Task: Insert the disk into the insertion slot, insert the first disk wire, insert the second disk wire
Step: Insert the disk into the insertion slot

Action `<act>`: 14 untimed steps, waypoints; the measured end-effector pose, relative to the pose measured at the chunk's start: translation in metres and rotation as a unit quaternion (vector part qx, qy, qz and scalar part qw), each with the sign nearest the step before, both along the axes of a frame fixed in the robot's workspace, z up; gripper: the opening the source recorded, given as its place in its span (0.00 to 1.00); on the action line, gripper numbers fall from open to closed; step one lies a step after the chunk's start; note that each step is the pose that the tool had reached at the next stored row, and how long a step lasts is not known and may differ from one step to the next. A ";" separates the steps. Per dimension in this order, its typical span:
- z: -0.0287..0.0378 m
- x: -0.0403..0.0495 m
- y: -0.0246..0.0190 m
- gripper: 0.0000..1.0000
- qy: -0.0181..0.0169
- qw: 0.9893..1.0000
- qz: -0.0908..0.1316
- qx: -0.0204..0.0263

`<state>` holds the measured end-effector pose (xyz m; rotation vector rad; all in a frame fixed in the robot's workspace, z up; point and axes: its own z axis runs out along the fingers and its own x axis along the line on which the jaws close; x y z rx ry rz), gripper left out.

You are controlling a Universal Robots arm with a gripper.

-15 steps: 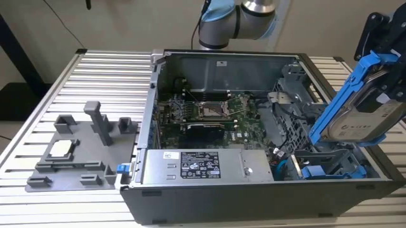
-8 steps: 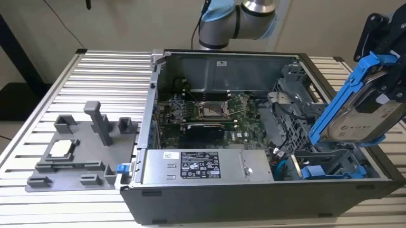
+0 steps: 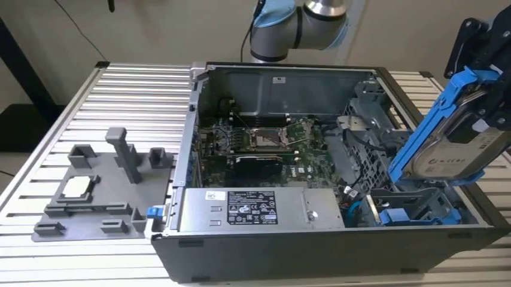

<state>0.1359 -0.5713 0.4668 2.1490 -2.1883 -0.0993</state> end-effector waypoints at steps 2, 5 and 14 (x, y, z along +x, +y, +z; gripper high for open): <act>-0.0012 0.0000 0.0000 0.33 0.000 1.000 0.000 0.000; -0.0034 0.0000 0.0000 0.33 0.000 1.000 0.000 0.000; -0.0133 0.0007 0.0000 0.33 0.000 1.000 0.000 0.000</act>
